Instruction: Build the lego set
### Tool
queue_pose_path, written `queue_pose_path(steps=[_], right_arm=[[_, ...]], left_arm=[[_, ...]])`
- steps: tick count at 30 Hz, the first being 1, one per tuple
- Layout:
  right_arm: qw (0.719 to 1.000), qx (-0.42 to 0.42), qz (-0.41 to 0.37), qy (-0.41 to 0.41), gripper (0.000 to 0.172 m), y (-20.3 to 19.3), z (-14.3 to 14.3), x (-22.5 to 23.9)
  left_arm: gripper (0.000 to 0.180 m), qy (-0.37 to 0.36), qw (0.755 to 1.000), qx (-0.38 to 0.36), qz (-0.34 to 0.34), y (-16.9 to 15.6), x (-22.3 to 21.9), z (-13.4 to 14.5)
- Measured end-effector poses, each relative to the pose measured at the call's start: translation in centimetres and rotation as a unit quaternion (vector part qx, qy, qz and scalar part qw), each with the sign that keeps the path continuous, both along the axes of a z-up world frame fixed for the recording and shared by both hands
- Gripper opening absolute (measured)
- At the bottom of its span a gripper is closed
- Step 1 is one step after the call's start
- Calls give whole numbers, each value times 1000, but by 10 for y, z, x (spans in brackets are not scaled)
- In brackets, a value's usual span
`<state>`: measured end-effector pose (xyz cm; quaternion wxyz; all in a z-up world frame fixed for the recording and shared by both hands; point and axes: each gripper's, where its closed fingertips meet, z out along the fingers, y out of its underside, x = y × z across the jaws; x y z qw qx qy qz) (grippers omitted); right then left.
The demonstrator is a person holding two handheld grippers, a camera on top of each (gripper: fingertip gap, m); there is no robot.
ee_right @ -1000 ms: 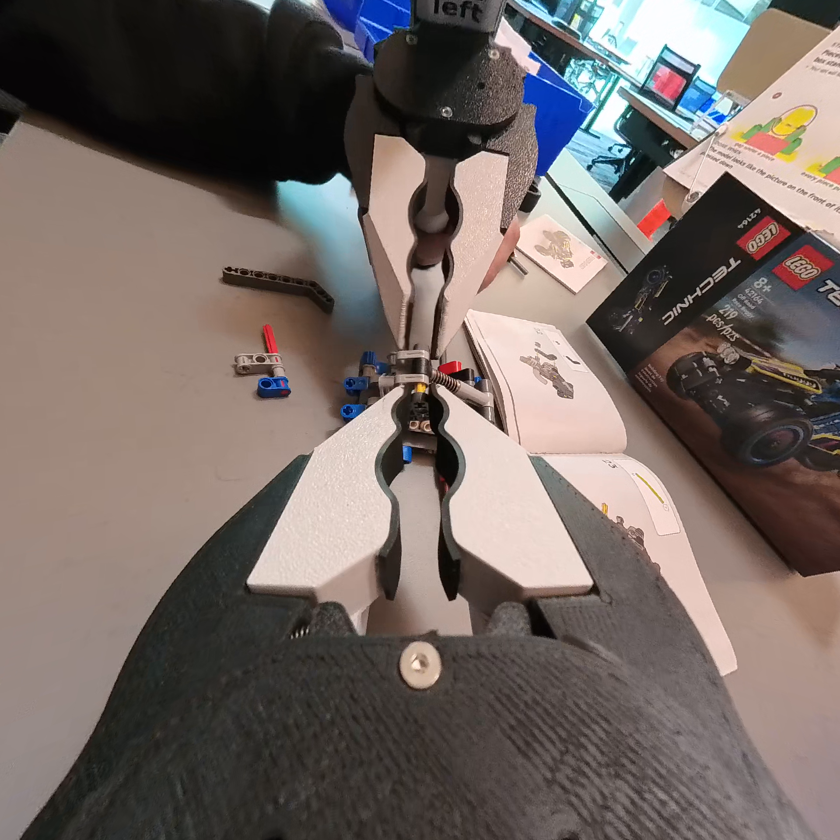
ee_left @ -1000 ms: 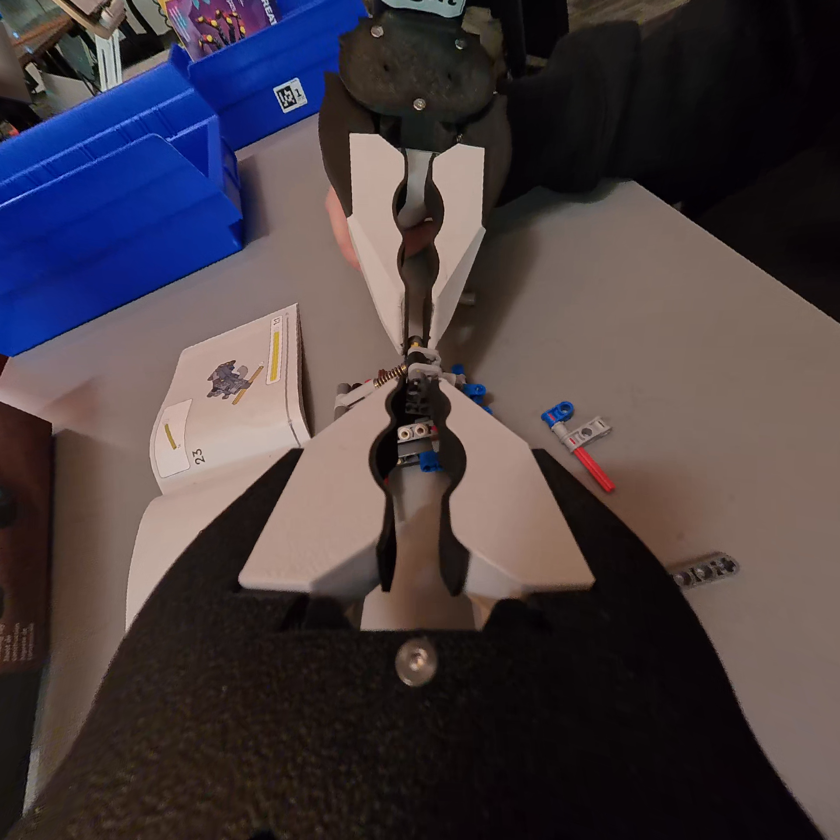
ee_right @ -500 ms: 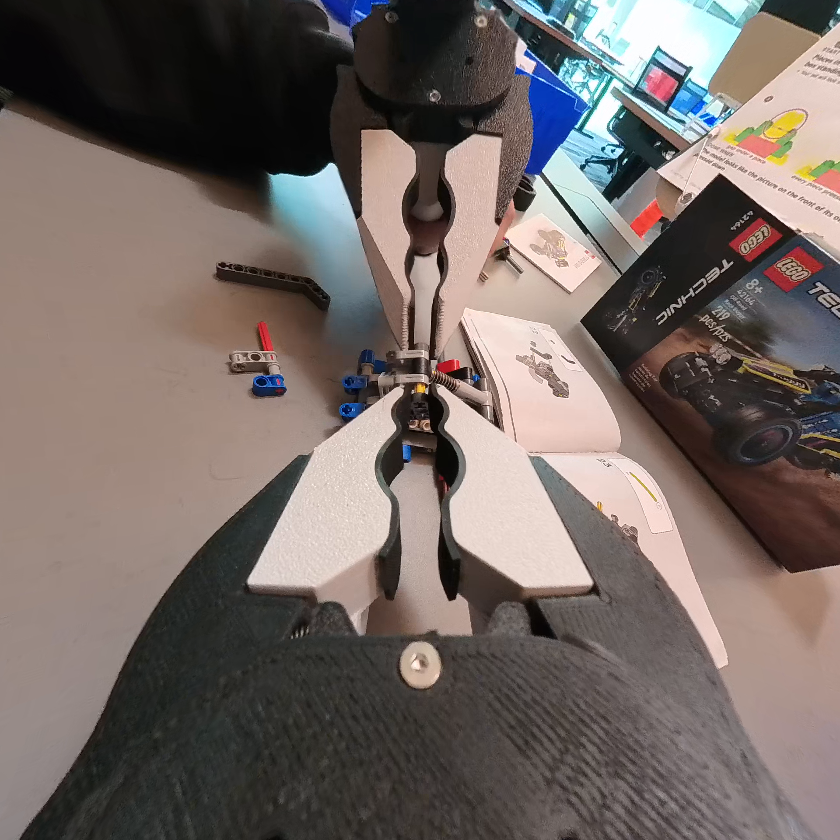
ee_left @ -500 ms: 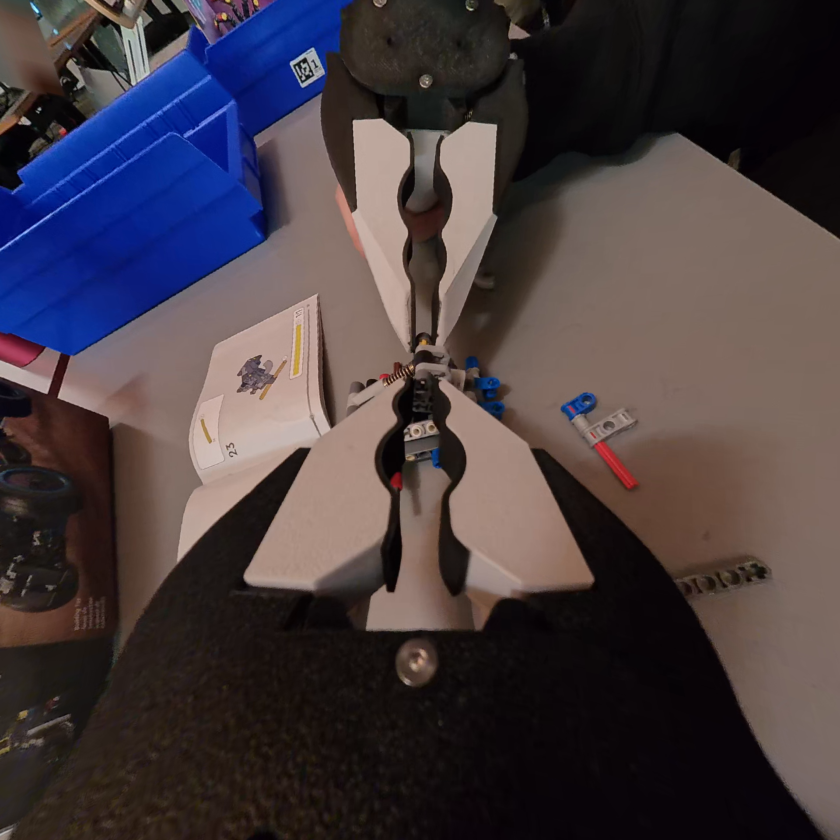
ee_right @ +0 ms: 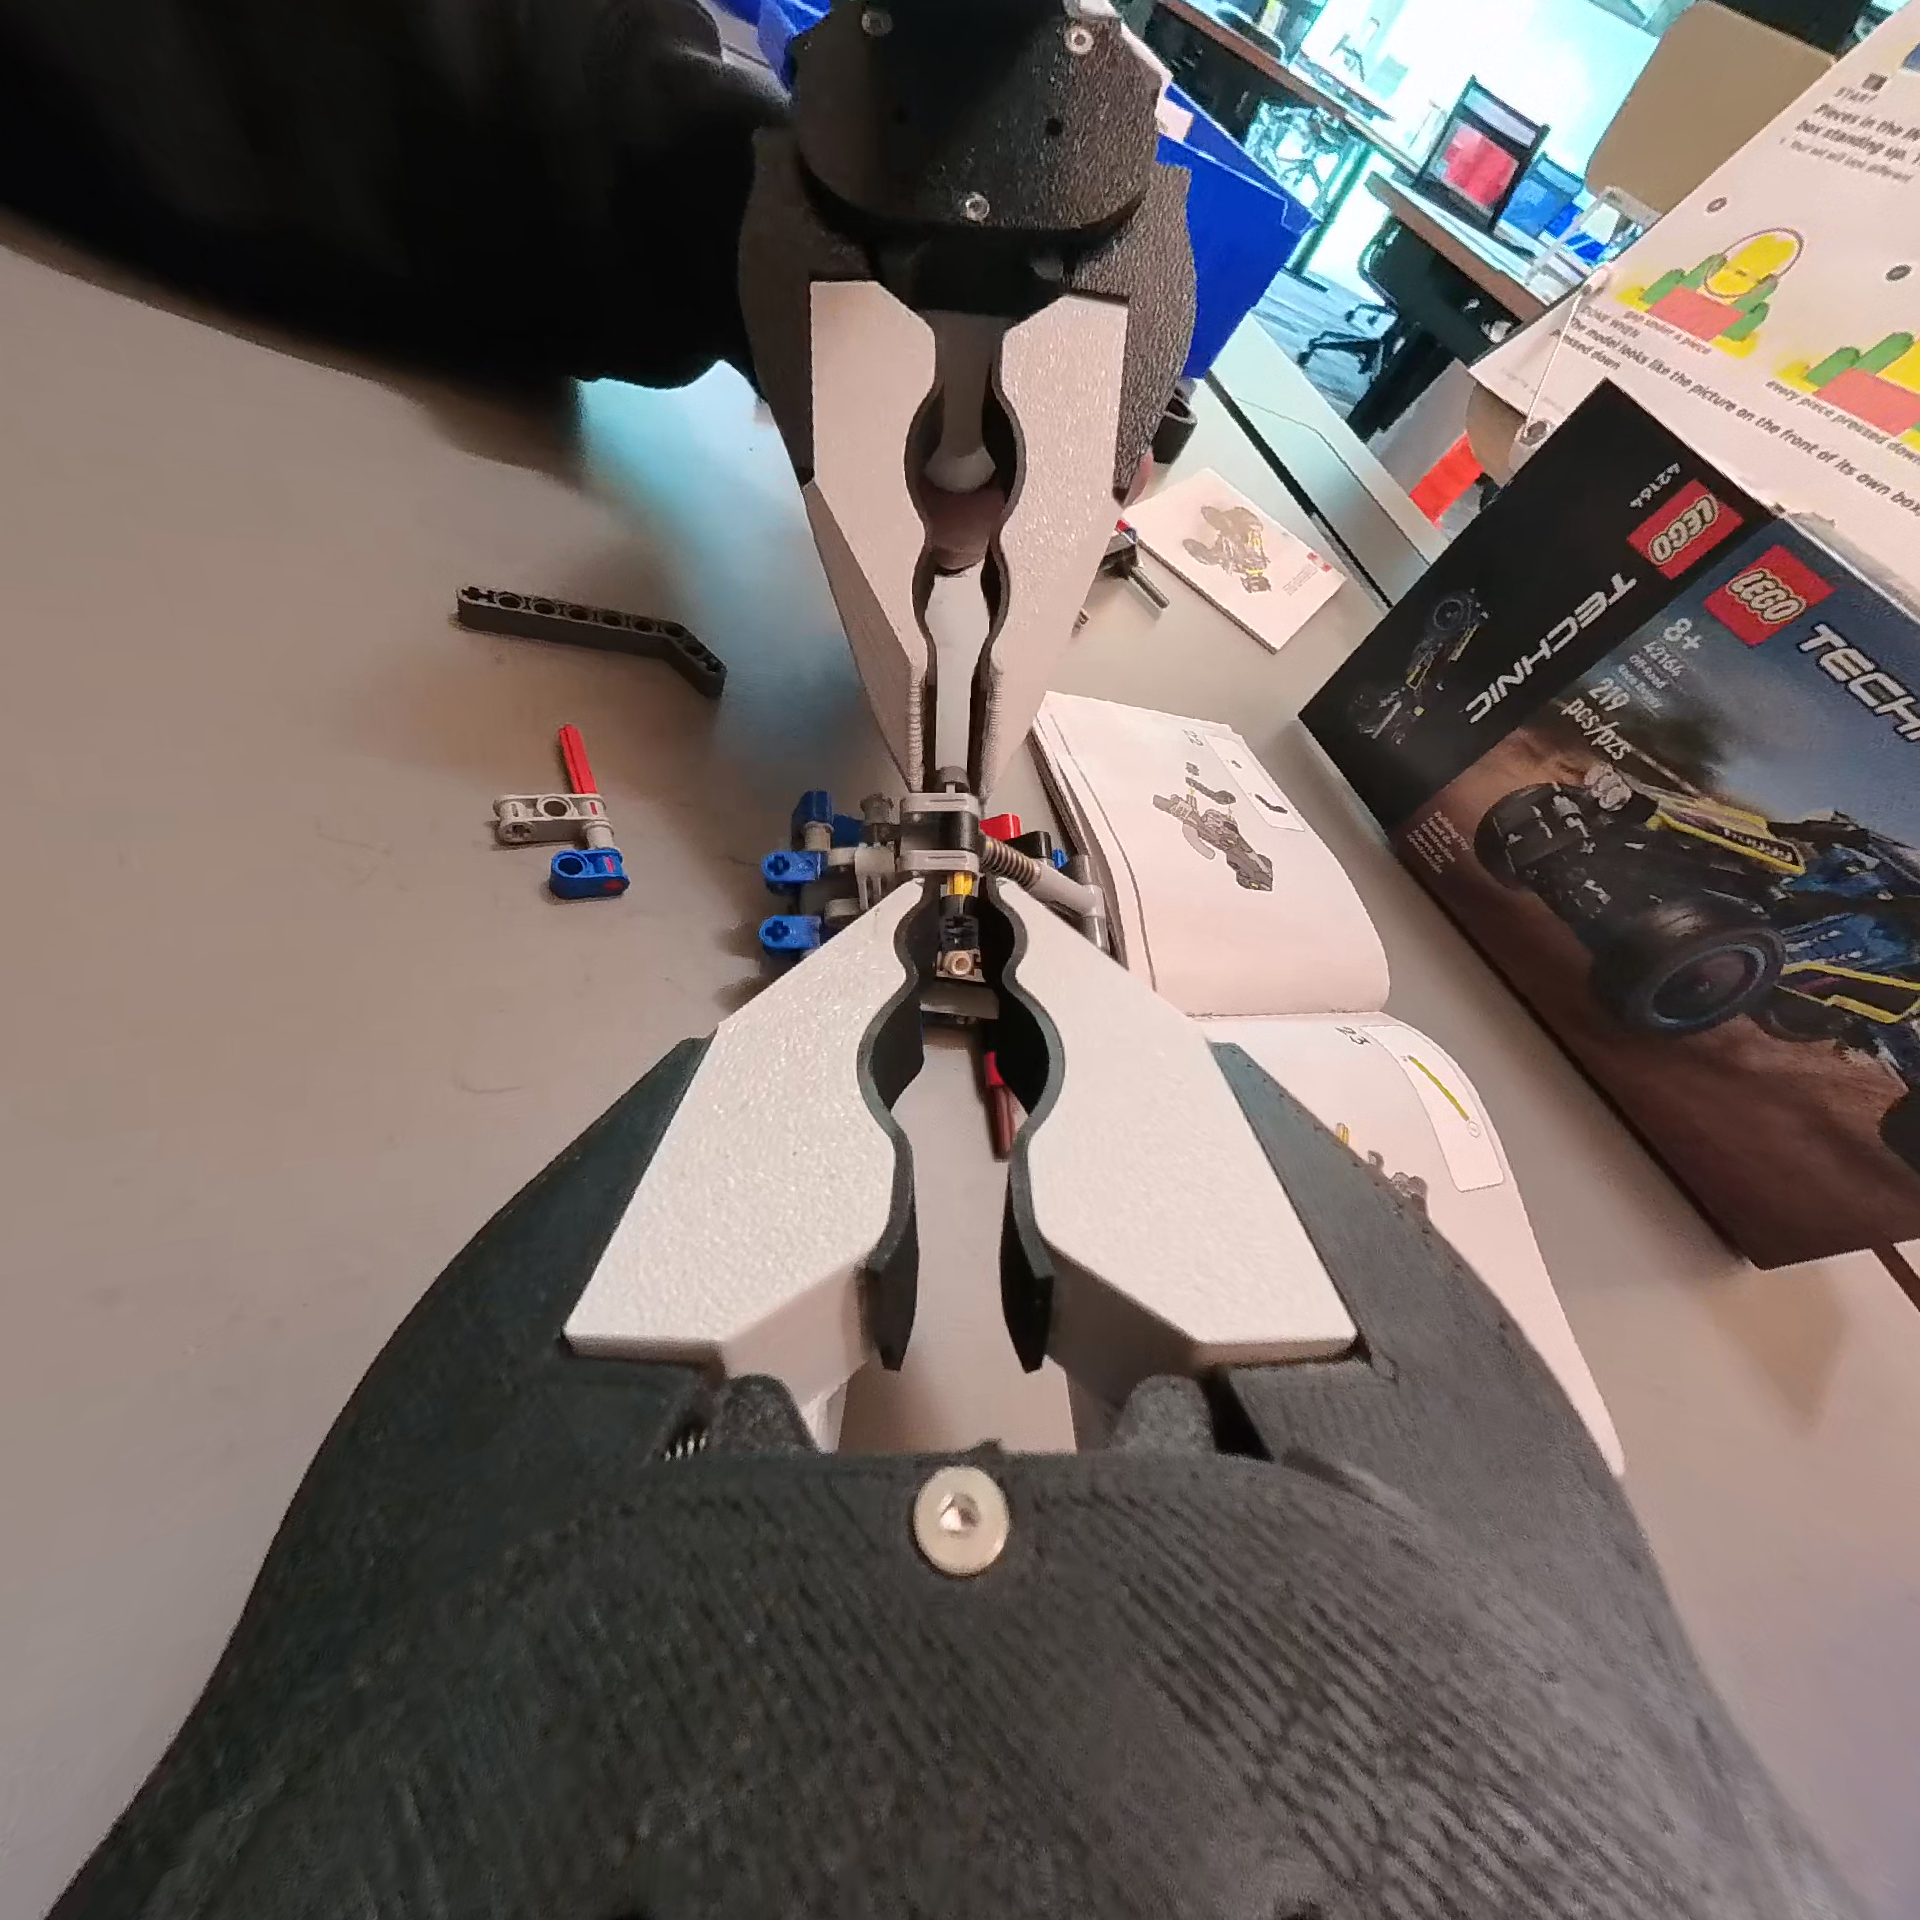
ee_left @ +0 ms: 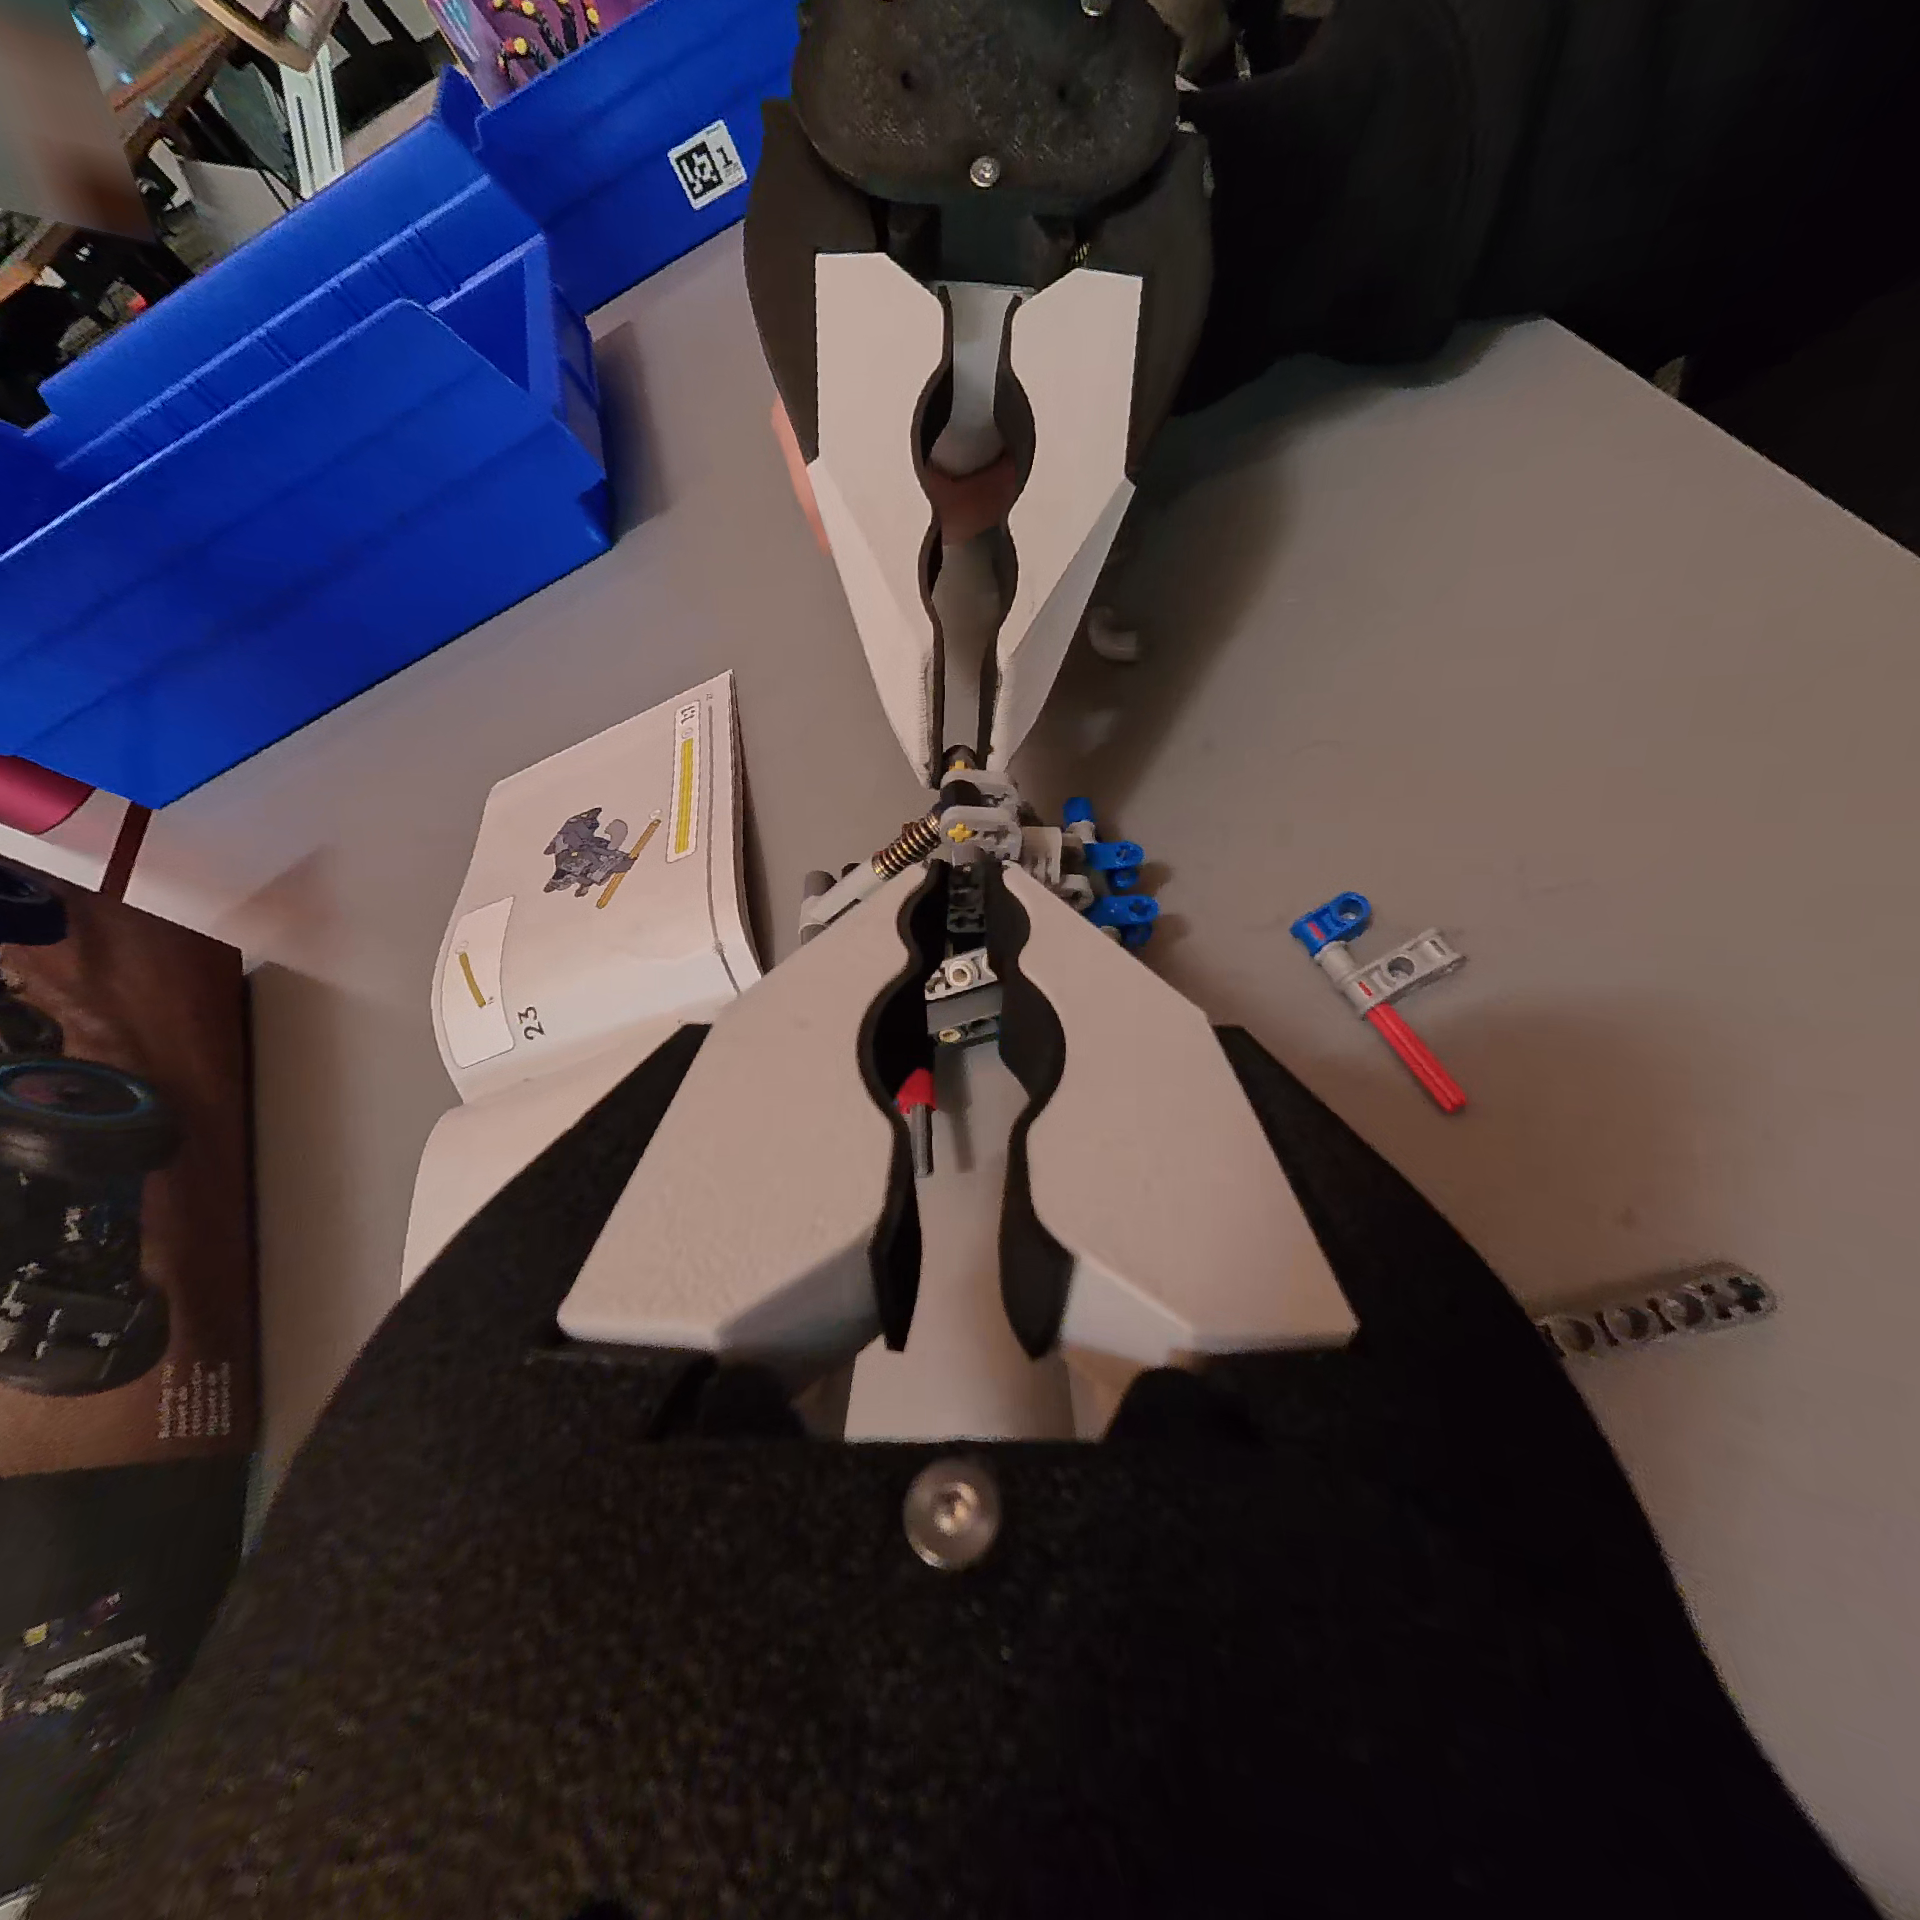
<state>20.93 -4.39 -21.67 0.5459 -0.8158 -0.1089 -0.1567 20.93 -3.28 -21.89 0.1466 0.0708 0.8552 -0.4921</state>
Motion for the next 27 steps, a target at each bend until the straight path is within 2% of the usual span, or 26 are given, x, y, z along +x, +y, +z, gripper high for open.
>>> queue_pose_path(steps=[6, 9, 11, 14, 22, 27], right_arm=[[1000, 7, -6, 20, 4, 1, 0, 1], [1000, 7, 4, -19, 7, 2, 0, -2], [999, 1, -5, -51, 25, 2, 2, 0], [996, -19, -12, -82, 21, 5, -1, 1], [1000, -9, -4, -4, 13, 10, -2, -4], [1000, -7, -9, 11, 12, 11, -2, -3]], left_arm=[[3, -6, 1000, 3, 7, -2, 2, 0], [4, -4, 1000, 3, 6, -1, 1, -1], [3, -1, 1000, 3, 7, 0, 2, -1], [3, 4, 1000, -2, 5, 0, 2, -1], [4, 7, 1000, -3, 2, 1, 1, -1], [4, 14, 1000, -8, 1, 2, 2, -1]])
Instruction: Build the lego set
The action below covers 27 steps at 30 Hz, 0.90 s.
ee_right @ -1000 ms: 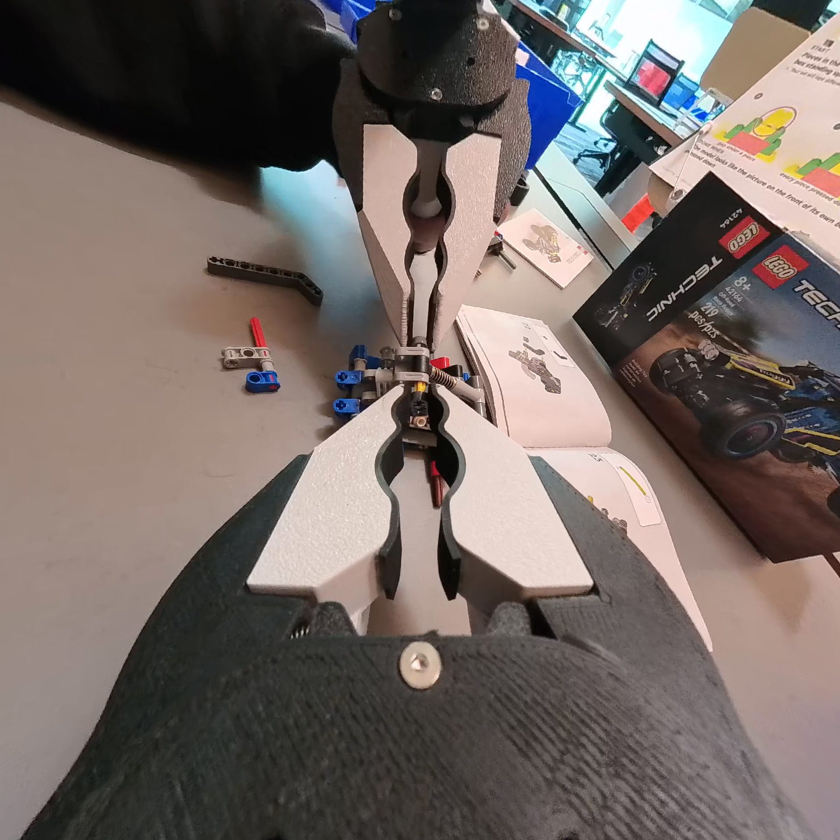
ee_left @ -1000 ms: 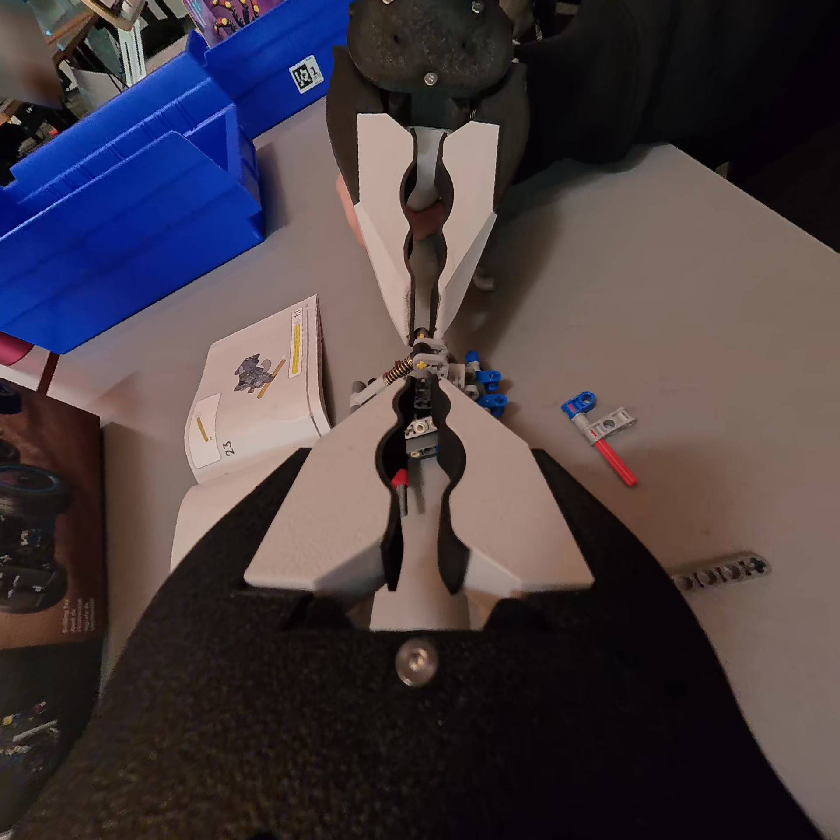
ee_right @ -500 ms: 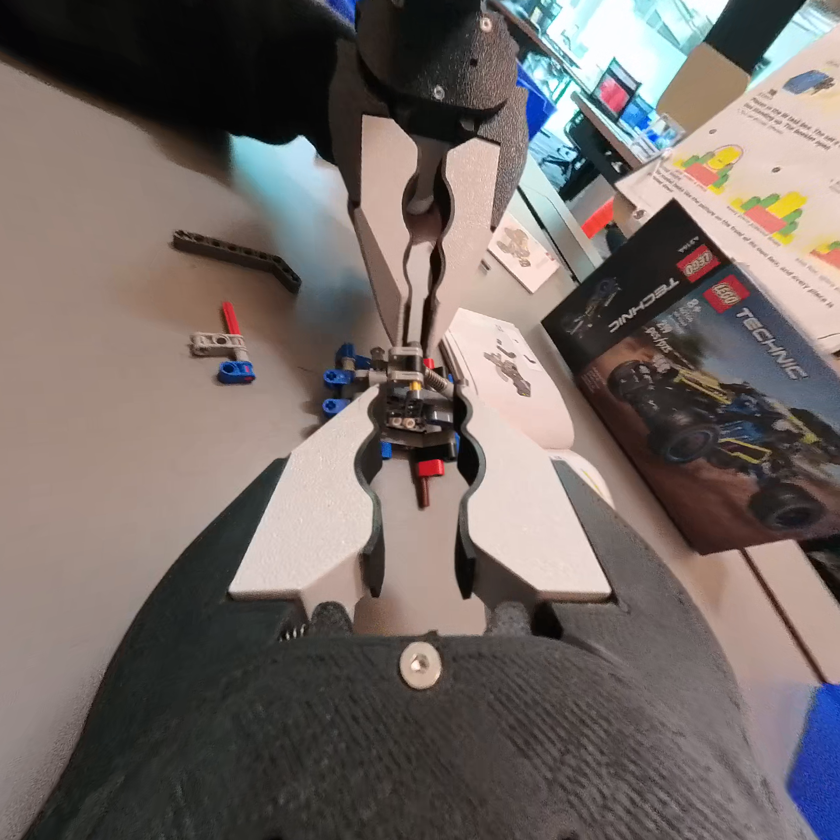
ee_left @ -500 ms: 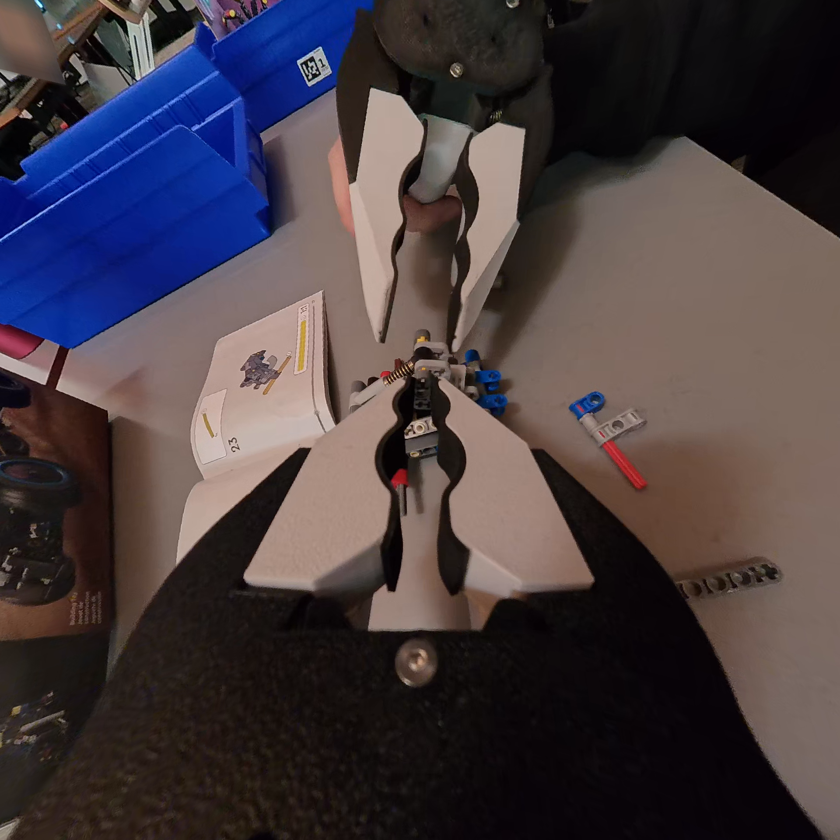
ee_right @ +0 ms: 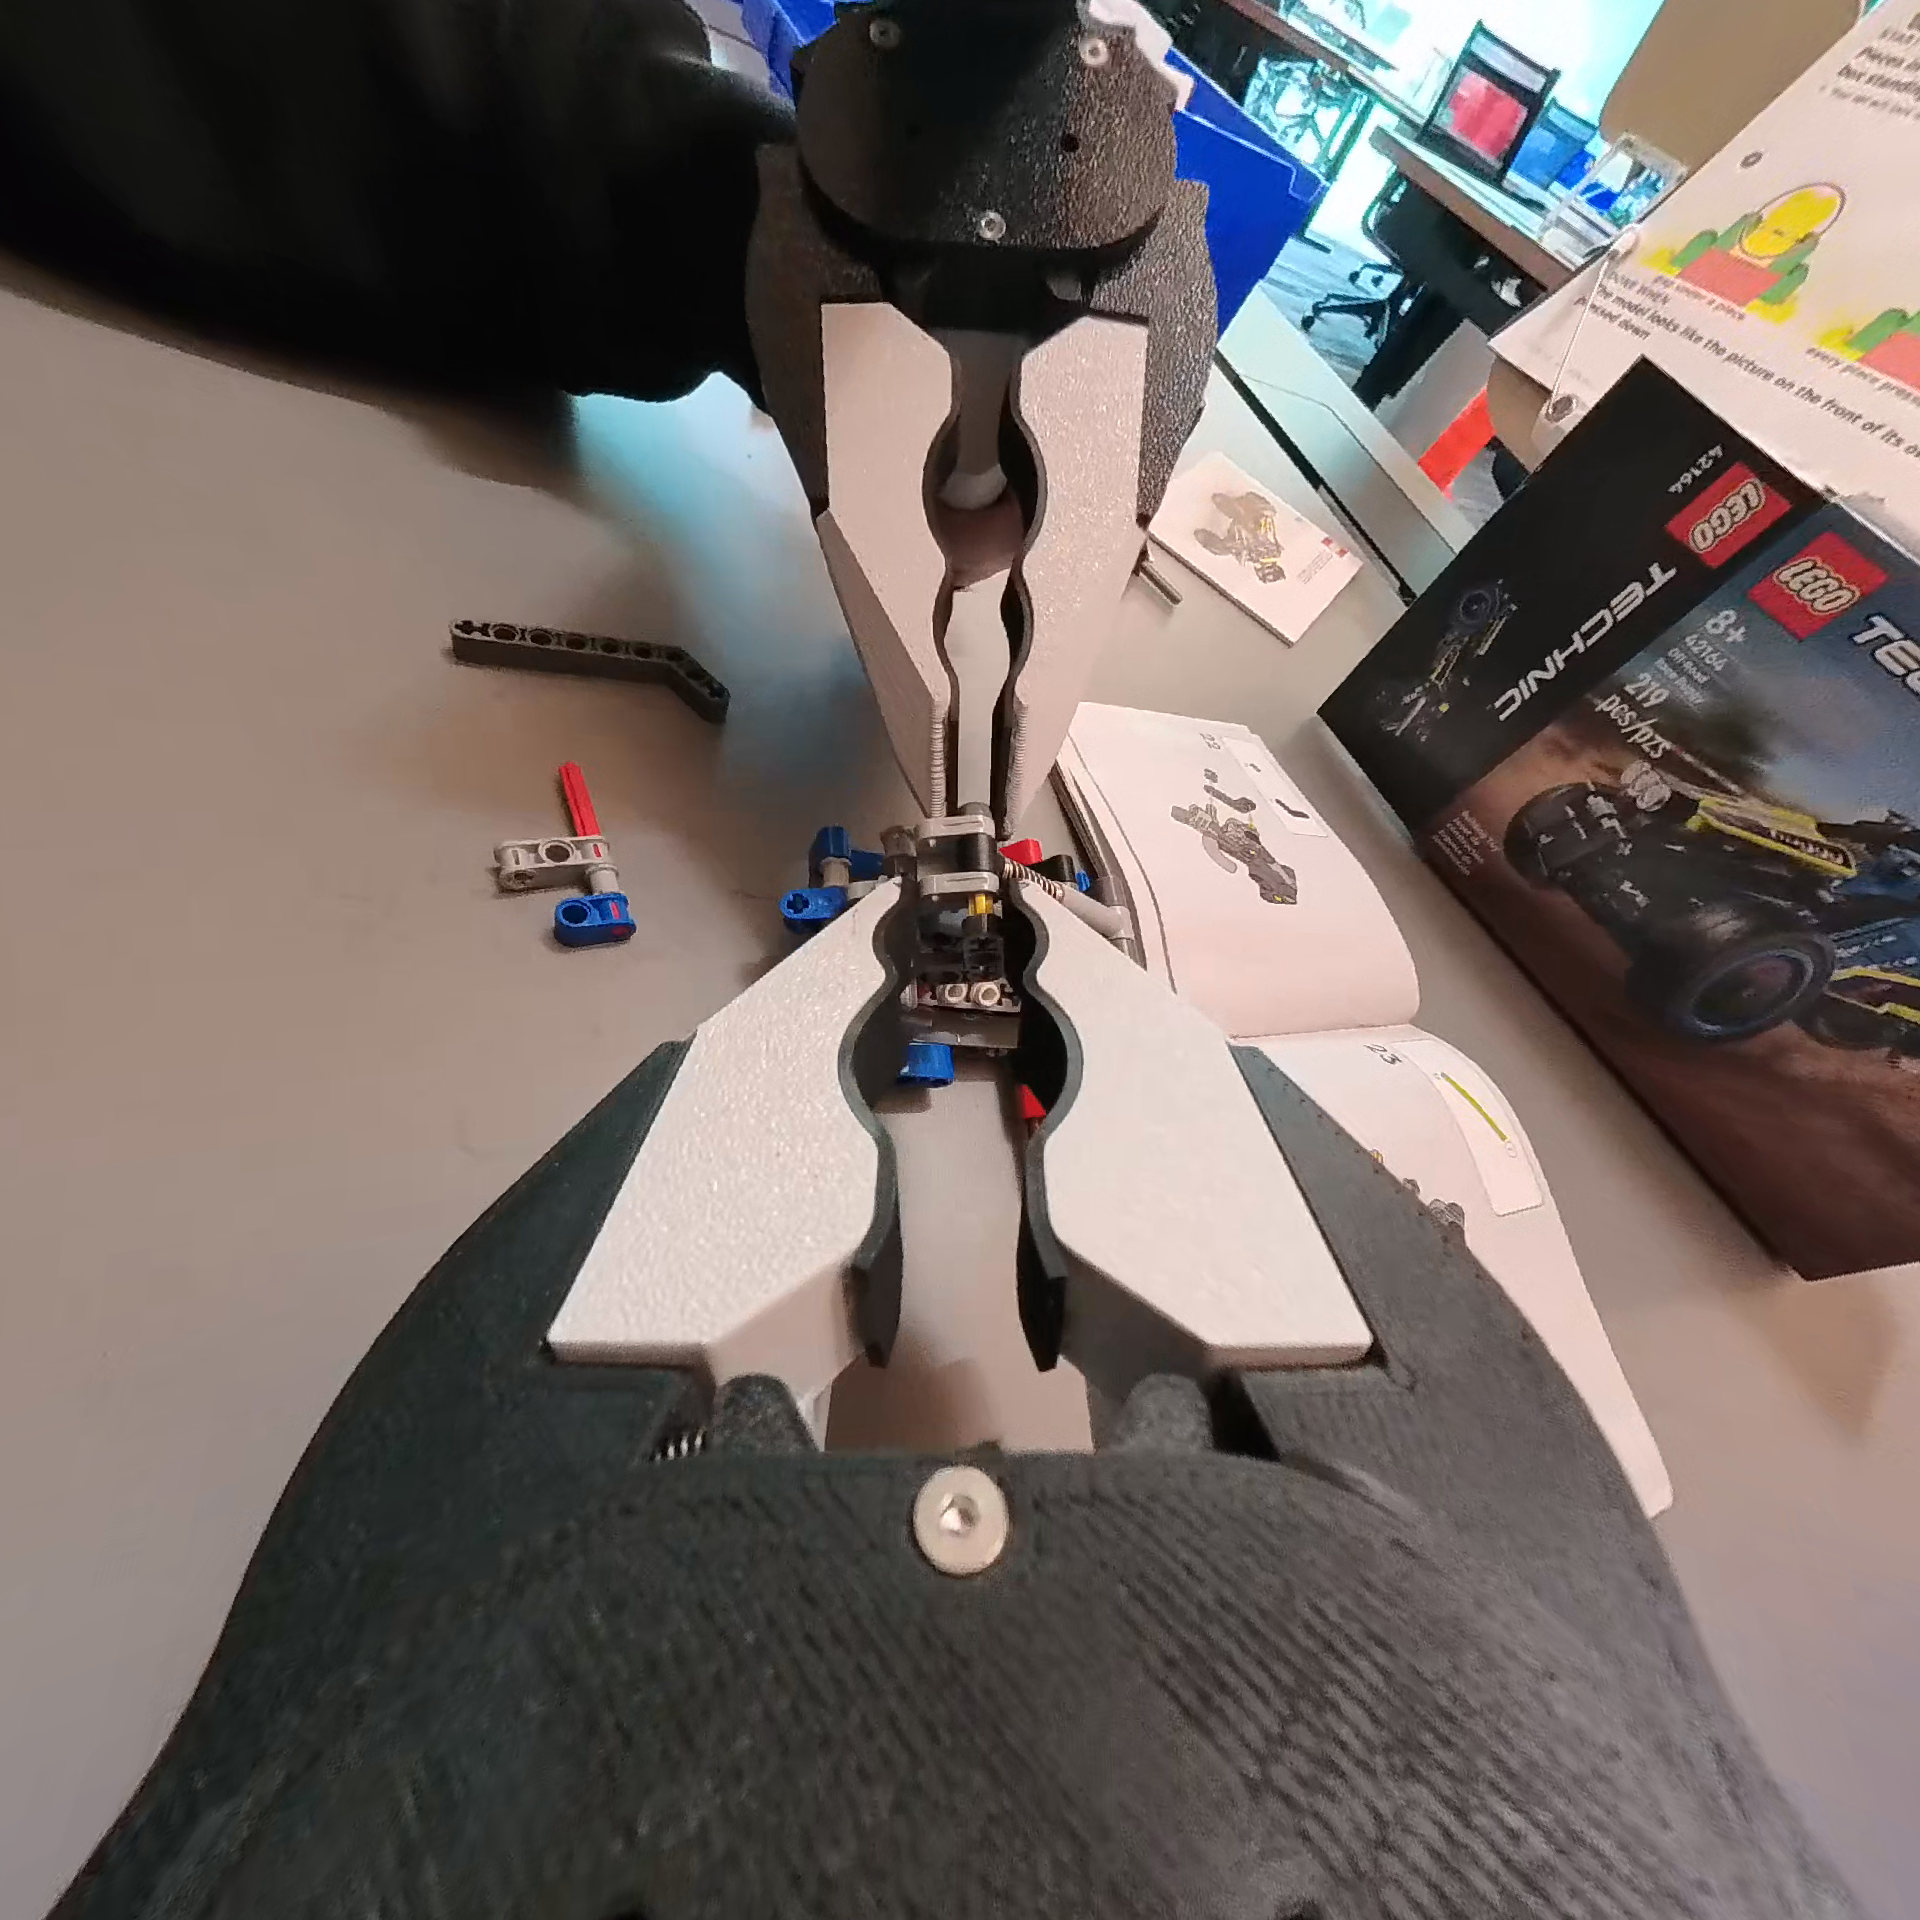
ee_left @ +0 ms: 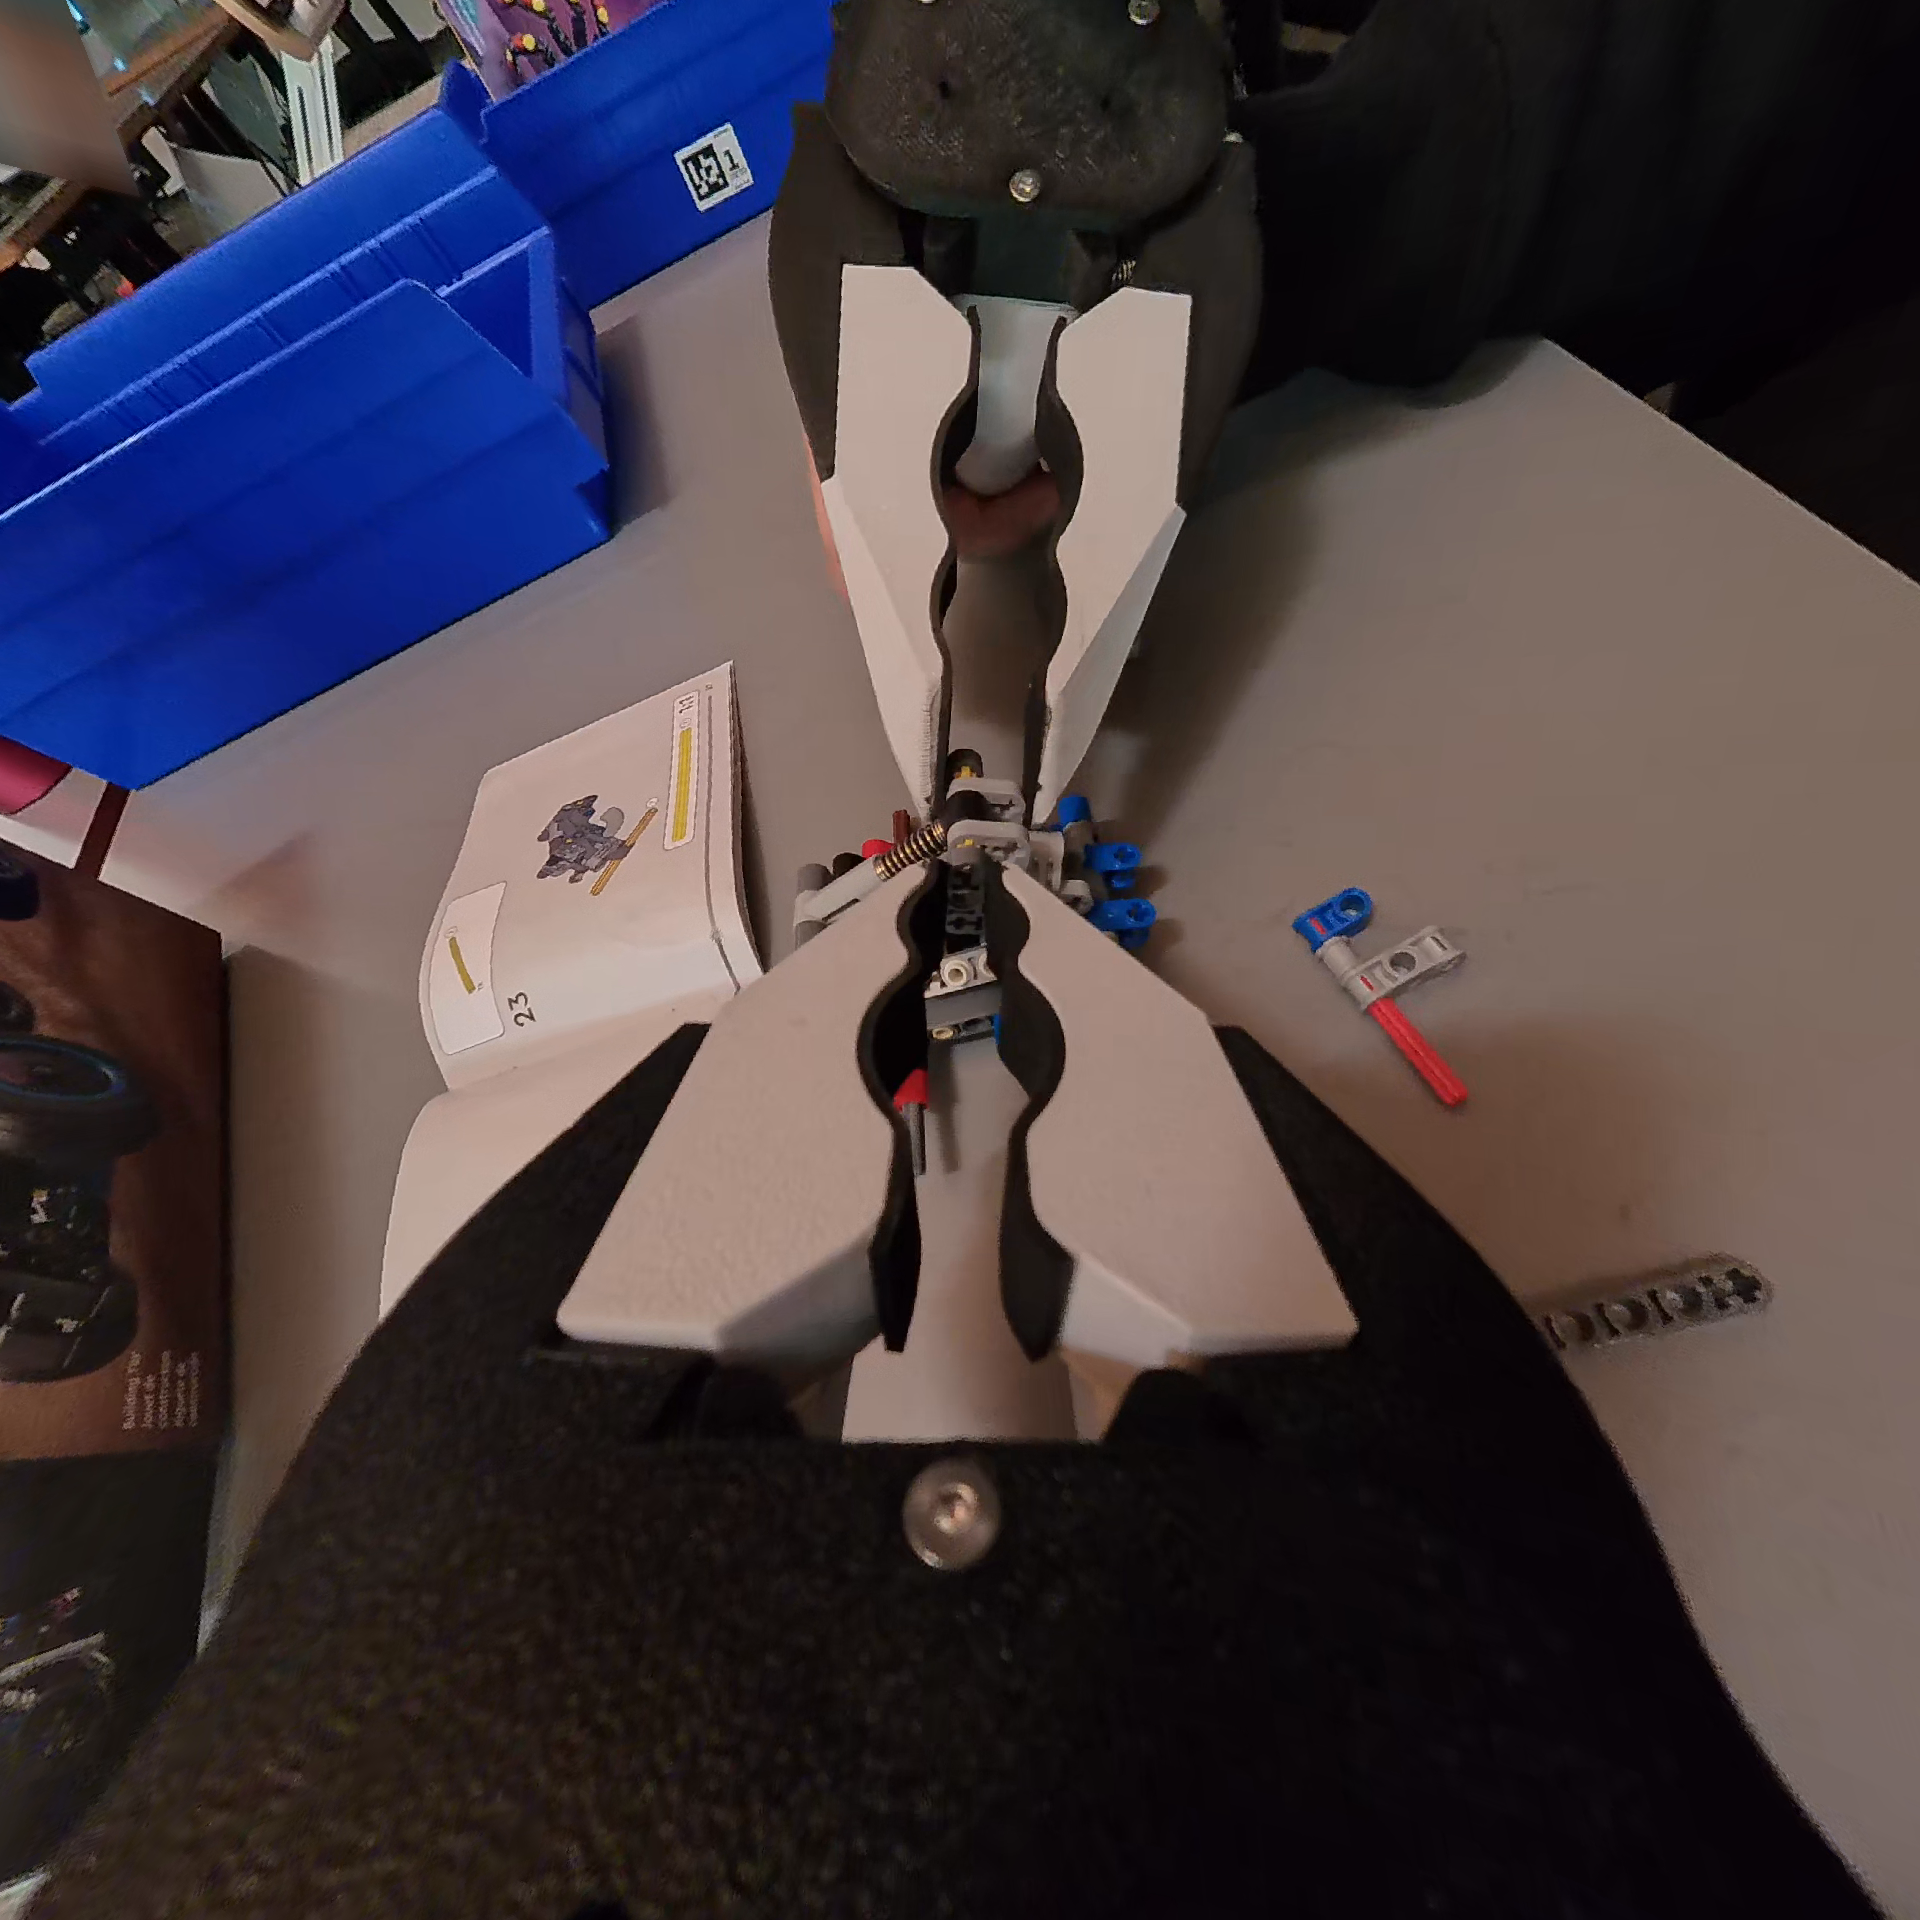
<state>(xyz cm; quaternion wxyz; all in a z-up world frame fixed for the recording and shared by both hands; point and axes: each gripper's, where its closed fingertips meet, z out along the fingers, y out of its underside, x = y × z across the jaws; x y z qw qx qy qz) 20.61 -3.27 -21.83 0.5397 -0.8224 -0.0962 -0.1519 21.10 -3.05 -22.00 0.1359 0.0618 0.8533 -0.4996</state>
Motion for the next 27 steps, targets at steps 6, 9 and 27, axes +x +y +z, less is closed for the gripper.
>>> queue_pose_path(steps=[6, 9, 27], right_arm=[[1000, 6, -11, 2, 12, 0, 1, 2], [1000, 13, -19, 8, 12, 0, 2, 4], [999, 22, -19, 26, 5, -11, 4, 9]], left_arm=[[4, 0, 1000, -2, 4, 1, 2, 0], [4, -1, 1000, -2, 7, 1, 3, 1], [3, -19, 1000, 10, 17, 0, 5, 0]])
